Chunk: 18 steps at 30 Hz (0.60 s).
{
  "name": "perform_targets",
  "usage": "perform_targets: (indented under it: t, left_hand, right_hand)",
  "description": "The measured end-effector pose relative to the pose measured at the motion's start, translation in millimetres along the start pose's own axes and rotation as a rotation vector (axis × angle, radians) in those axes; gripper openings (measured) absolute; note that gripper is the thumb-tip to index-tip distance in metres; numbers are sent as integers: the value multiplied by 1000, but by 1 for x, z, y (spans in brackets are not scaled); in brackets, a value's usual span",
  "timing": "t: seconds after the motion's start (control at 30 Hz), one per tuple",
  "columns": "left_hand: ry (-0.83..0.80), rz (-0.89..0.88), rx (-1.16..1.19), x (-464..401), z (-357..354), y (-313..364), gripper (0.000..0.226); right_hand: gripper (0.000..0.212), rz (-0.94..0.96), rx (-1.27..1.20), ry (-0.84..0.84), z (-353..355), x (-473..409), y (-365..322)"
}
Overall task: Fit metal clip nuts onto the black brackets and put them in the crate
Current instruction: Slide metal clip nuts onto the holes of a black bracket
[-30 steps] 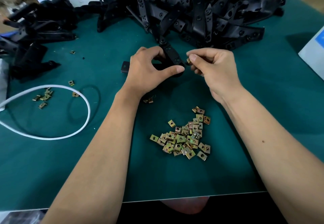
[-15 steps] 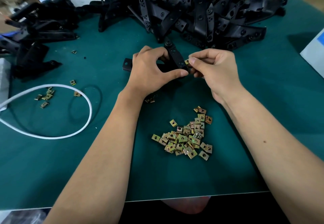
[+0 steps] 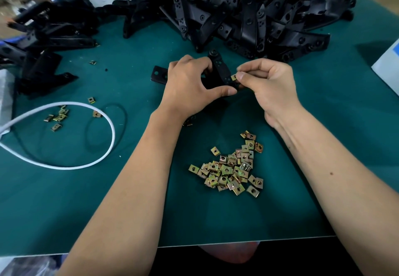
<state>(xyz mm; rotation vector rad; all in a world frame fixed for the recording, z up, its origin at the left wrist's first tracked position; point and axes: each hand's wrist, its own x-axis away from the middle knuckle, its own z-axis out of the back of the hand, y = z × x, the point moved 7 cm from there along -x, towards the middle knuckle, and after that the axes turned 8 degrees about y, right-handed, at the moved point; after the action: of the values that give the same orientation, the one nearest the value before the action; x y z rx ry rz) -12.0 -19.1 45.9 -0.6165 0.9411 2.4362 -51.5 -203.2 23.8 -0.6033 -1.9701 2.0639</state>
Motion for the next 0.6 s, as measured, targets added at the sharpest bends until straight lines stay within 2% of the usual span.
perform_targets:
  t: [0.13, 0.37, 0.6]
  left_hand:
    - [10, -3, -27, 0, -1, 0, 67]
    - [-30, 31, 82, 1, -5, 4, 63]
    - [40, 8, -6, 1, -2, 5, 67]
  right_hand:
    - [13, -11, -9, -4, -1, 1, 0]
    - [14, -64, -24, 2, -1, 2, 0]
    - [16, -101, 15, 10, -1, 0, 3]
